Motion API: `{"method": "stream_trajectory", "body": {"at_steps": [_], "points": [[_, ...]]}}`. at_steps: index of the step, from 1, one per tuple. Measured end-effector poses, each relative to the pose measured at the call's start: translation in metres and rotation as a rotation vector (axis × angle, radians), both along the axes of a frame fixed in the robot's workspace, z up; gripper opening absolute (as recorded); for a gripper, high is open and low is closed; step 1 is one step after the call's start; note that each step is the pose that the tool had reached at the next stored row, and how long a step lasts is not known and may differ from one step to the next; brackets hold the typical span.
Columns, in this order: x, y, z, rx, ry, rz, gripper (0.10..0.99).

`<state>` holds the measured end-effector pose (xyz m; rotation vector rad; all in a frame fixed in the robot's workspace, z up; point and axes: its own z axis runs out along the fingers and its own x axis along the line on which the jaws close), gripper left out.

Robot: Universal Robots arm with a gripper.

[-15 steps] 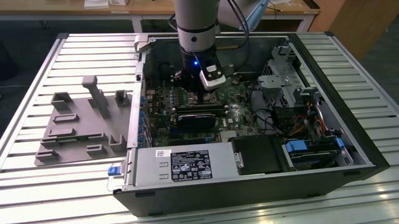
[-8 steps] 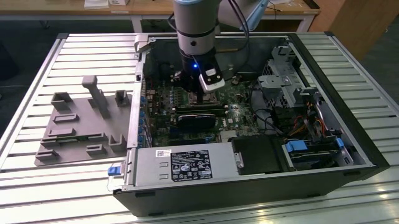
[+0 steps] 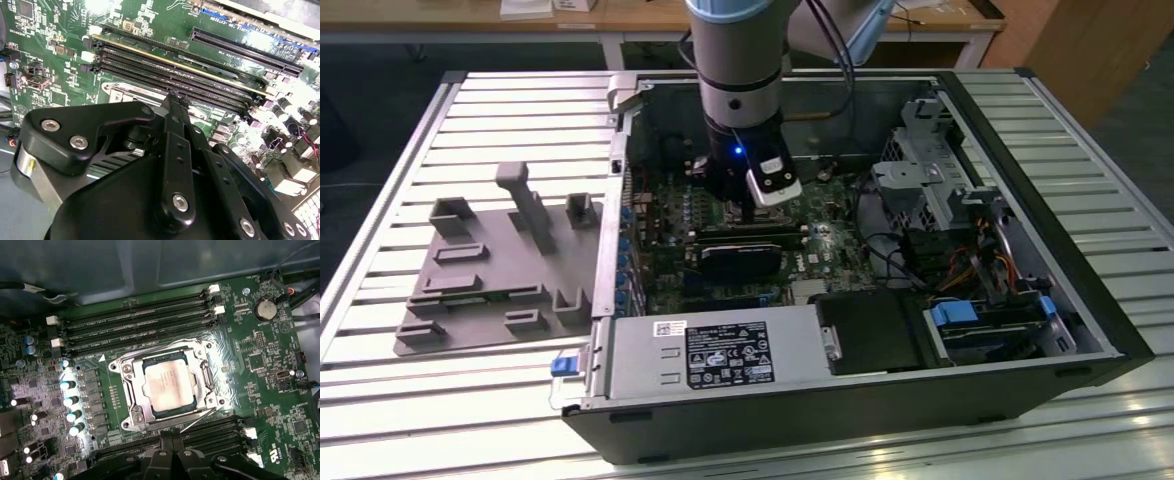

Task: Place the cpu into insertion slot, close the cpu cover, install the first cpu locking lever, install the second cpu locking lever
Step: 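Install the second cpu locking lever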

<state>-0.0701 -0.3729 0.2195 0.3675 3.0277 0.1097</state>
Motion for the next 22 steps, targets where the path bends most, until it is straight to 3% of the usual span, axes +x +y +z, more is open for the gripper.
{"method": "stream_trajectory", "body": {"at_steps": [6, 11, 14, 22], "points": [[-0.001, -0.0061, -0.0017, 0.022, -0.0014, 0.002, 0.102], [-0.0049, -0.009, -0.0043, 0.059, -0.0049, 0.003, 0.102], [-0.0078, -0.0102, -0.0069, 0.074, -0.0051, 0.003, 0.102], [-0.012, -0.0142, -0.01, 0.076, -0.0055, 0.004, 0.102]]}}
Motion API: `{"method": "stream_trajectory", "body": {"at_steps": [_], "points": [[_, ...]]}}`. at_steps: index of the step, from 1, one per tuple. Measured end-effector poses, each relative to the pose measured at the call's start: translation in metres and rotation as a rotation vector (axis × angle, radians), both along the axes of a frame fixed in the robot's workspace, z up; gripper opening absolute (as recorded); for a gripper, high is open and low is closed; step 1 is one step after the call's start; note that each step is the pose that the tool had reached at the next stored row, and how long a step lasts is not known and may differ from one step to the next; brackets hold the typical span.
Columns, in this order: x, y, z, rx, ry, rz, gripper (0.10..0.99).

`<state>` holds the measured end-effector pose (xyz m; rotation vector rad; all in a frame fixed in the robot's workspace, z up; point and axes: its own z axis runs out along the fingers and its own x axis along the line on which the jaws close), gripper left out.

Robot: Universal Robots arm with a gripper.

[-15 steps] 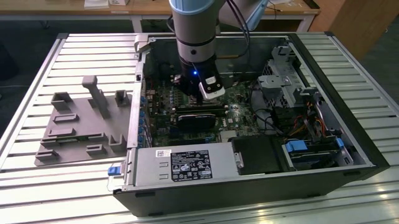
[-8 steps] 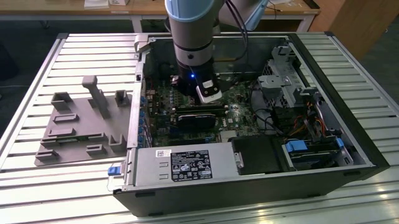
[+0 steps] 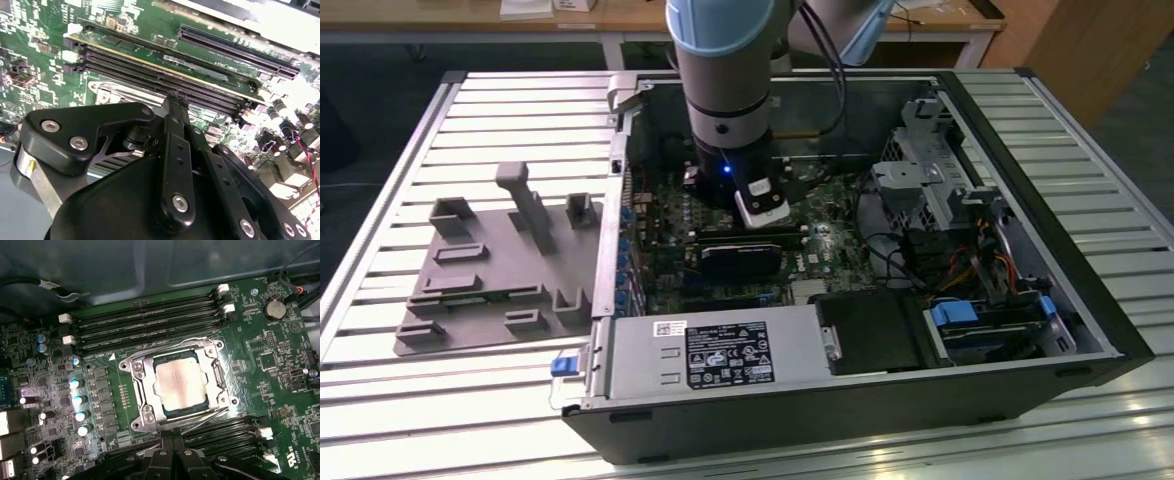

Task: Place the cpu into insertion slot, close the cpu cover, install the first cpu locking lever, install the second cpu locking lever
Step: 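Install the second cpu locking lever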

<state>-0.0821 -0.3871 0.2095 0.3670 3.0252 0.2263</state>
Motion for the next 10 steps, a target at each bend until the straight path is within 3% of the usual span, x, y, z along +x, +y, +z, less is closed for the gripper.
{"method": "stream_trajectory", "body": {"at_steps": [10], "points": [[-0.0044, -0.0009, -0.0026, 0.0, 0.0001, 0.0, 0.102]]}}
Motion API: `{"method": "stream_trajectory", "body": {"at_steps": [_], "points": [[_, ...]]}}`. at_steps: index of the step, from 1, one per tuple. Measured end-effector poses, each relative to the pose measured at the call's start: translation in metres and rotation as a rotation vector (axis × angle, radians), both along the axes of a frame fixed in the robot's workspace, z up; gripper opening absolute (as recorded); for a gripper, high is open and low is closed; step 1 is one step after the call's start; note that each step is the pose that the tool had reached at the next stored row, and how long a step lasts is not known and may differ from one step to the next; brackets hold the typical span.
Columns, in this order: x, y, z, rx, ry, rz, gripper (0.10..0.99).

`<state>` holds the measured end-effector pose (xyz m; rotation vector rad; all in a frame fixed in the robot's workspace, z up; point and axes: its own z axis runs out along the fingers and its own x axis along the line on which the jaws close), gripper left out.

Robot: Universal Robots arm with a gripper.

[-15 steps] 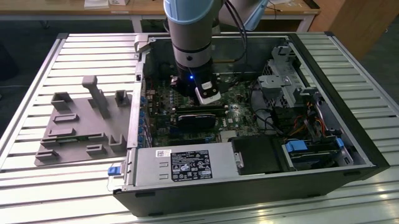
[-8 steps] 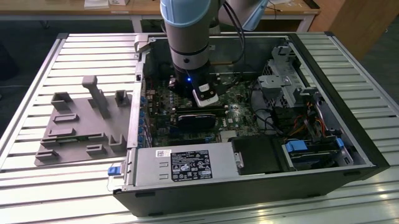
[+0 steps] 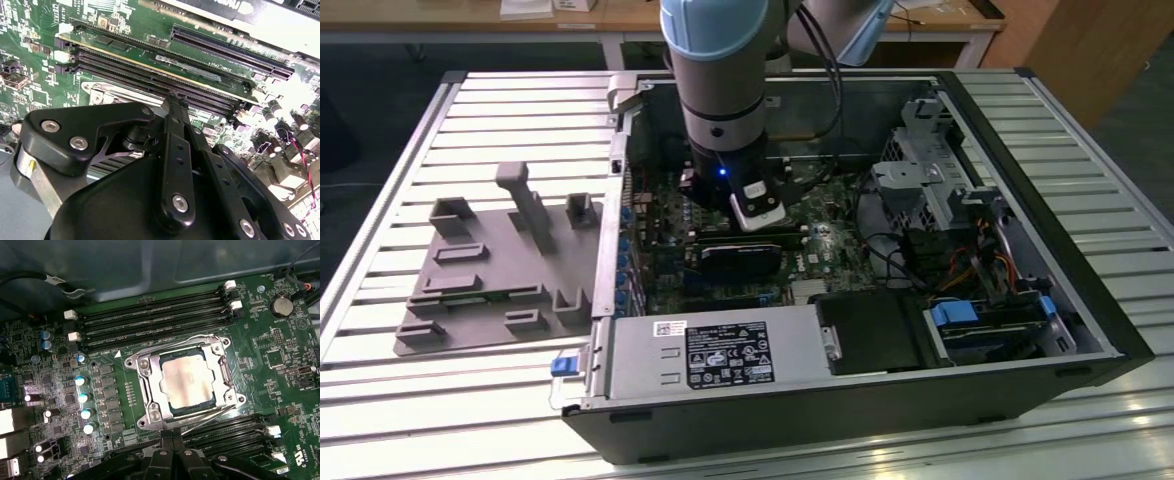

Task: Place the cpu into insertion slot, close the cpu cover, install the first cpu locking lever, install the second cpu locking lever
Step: 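Install the second cpu locking lever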

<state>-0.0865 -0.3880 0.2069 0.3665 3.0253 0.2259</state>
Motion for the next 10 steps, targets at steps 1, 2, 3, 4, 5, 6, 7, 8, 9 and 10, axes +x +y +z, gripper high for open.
{"method": "stream_trajectory", "body": {"at_steps": [1, 2, 3, 4, 5, 6, 7, 8, 9, 10], "points": [[-0.0004, 0.0, -0.0001, 0.0, -0.0001, 0.0, 0.102], [-0.0009, -0.0001, -0.0002, 0.0, -0.0002, 0.0, 0.102], [-0.003, -0.0003, -0.0007, 0.0, -0.0012, 0.012, 0.102], [-0.0031, -0.0003, -0.0008, 0.0, -0.0014, 0.022, 0.102], [-0.0032, -0.0003, -0.001, 0.0, -0.0015, 0.032, 0.102], [-0.0033, -0.0003, -0.0012, 0.0, -0.0016, 0.042, 0.102], [-0.0033, -0.0003, -0.0014, 0.0, -0.0017, 0.051, 0.102], [-0.0035, -0.0004, -0.0017, 0.0, -0.0018, 0.06, 0.102], [-0.0038, -0.0003, -0.002, 0.001, -0.0025, 0.065, 0.102], [-0.0044, -0.0003, -0.0022, 0.001, -0.0031, 0.069, 0.102]]}}
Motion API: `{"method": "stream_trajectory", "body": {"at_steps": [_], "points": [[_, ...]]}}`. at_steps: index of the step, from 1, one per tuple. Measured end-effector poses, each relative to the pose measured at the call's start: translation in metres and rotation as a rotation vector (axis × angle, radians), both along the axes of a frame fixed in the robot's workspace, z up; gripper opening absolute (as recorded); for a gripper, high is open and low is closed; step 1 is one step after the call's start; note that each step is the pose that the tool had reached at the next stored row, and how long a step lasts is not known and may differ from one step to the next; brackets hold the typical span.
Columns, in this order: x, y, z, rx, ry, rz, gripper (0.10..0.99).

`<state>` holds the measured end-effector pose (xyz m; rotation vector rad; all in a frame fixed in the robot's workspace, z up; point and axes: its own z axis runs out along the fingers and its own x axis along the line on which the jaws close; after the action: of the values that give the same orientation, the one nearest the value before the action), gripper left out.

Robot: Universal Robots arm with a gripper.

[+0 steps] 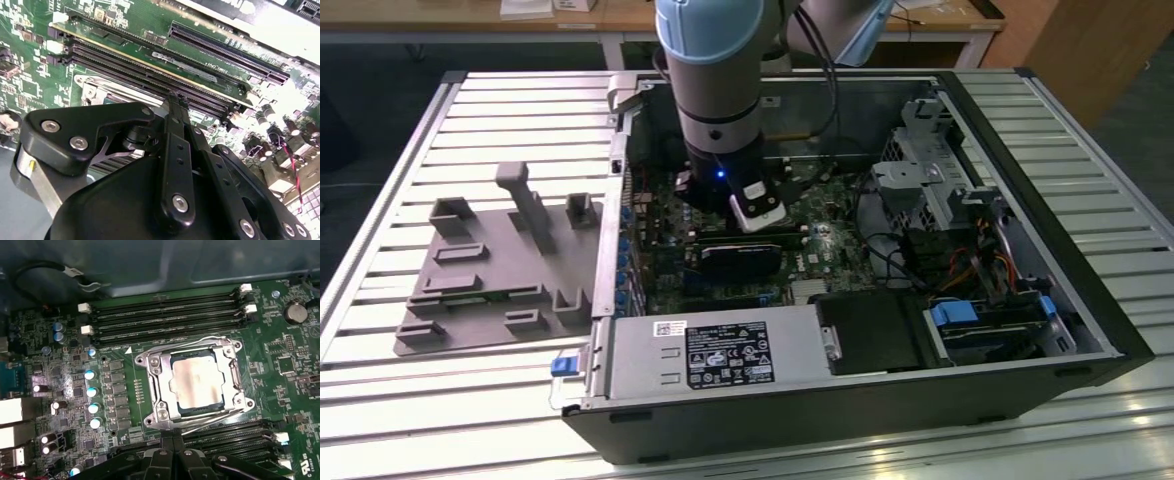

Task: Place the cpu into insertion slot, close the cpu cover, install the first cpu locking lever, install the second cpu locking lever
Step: 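Install the second cpu locking lever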

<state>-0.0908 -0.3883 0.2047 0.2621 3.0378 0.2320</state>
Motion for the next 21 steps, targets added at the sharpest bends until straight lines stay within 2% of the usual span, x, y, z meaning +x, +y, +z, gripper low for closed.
{"method": "stream_trajectory", "body": {"at_steps": [2, 4, 6, 11, 21], "points": [[-0.0013, -0.0001, -0.0005, 0.002, -0.0014, 0.006, 0.102], [-0.0021, 0.0, -0.001, 0.017, -0.0034, 0.009, 0.102], [-0.0032, 0.0, -0.0014, 0.024, -0.0051, 0.011, 0.102], [-0.007, -0.0003, -0.003, 0.028, -0.007, 0.016, 0.102], [-0.0106, -0.0003, -0.0087, 0.047, -0.0121, 0.023, 0.102]]}}
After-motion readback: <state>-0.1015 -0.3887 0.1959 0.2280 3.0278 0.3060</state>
